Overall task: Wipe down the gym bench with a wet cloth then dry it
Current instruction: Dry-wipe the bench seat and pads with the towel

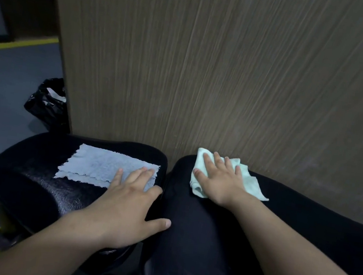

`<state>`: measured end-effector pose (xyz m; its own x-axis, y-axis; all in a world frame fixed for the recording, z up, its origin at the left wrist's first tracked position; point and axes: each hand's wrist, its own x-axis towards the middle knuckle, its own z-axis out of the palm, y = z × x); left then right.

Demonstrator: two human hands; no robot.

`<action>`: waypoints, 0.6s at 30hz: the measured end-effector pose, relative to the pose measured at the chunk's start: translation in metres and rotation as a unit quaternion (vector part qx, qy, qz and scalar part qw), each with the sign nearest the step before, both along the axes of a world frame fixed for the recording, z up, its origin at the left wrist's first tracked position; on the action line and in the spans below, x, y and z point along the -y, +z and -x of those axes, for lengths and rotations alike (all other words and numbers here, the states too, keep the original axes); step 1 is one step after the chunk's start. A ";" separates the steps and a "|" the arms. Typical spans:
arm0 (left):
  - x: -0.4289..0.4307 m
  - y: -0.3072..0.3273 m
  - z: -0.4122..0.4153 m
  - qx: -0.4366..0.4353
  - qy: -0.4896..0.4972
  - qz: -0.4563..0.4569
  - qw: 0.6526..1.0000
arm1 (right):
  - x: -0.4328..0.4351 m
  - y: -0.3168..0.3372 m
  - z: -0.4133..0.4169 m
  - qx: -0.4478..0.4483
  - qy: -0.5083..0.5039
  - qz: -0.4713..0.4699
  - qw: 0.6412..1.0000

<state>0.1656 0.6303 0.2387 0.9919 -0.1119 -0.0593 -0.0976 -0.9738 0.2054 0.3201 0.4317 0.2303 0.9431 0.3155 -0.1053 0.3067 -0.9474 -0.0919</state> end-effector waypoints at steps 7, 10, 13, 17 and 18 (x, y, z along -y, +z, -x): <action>0.001 -0.001 0.001 0.015 -0.013 0.010 1.000 | 0.000 0.003 0.027 -0.004 0.026 0.005 1.000; -0.001 -0.001 0.004 0.021 -0.025 0.014 0.999 | 0.006 0.004 0.080 -0.007 0.089 -0.003 0.996; -0.001 0.001 0.009 0.047 -0.037 0.026 0.998 | 0.011 0.007 0.139 -0.005 0.150 0.004 0.989; 0.007 0.005 0.020 0.093 -0.078 0.085 0.989 | 0.010 0.005 0.189 -0.006 0.164 -0.070 0.984; 0.010 0.007 0.025 0.095 -0.092 0.097 0.986 | 0.009 0.005 0.193 -0.006 0.151 -0.112 0.982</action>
